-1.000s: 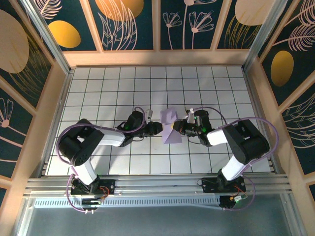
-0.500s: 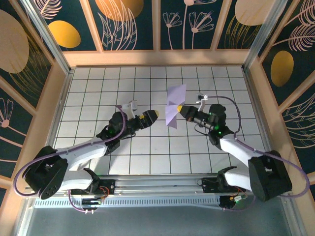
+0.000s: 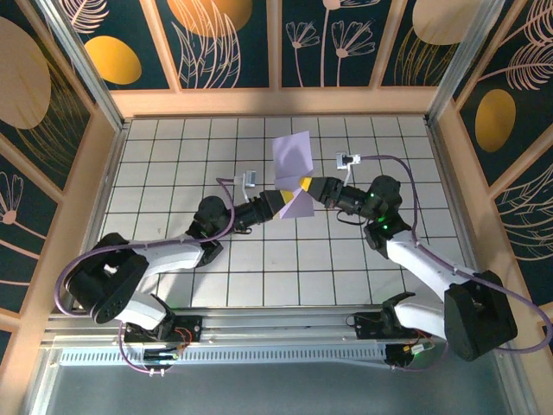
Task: Fold a paper plane with a square sheet of paper (fold left side to right side)
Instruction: Turn over the paper at the center of the table.
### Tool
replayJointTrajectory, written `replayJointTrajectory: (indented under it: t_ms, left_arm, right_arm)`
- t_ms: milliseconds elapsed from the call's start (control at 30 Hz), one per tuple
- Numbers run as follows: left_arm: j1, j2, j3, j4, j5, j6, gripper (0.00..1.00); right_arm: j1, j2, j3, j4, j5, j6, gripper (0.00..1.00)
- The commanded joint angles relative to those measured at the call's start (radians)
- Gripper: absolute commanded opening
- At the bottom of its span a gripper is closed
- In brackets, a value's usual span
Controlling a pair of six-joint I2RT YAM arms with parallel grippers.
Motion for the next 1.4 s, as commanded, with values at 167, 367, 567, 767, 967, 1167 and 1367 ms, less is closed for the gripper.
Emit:
replayJointTrajectory:
  t_ms: [167,367,567,767,967,1167,1367]
  left_arm:
    - [-0.007,-0.033,0.025,0.069,0.013,0.012,0.66]
    - [-0.007,-0.079,0.029,-0.057,-0.016,0.07,0.31]
    - [-0.007,-0.146,0.058,-0.289,-0.039,0.165,0.04]
    - [-0.007,-0.206,0.257,-0.985,-0.127,0.426,0.0]
    - [-0.03,-0.105,0.544,-1.65,-0.342,0.619,0.0]
    - [-0.205,0.17,0.906,-2.164,-0.84,0.622,0.0]
    - [-0.334,0.502,1.199,-2.539,-1.177,0.409,0.0]
  right_arm:
    - [0.004,-0.008,0.004,0.054,-0.012,0.009,0.0]
    - [-0.006,-0.022,-0.008,0.045,-0.017,-0.002,0.13]
    - [-0.033,-0.086,-0.001,-0.16,0.063,-0.132,0.33]
    - [-0.035,-0.182,0.081,-0.682,0.465,-0.431,0.49]
    - [-0.035,-0.184,0.106,-0.946,0.816,-0.539,0.55]
    - [-0.041,-0.196,0.076,-0.976,0.95,-0.554,0.64]
    - [-0.056,-0.205,0.095,-1.014,0.99,-0.595,0.73]
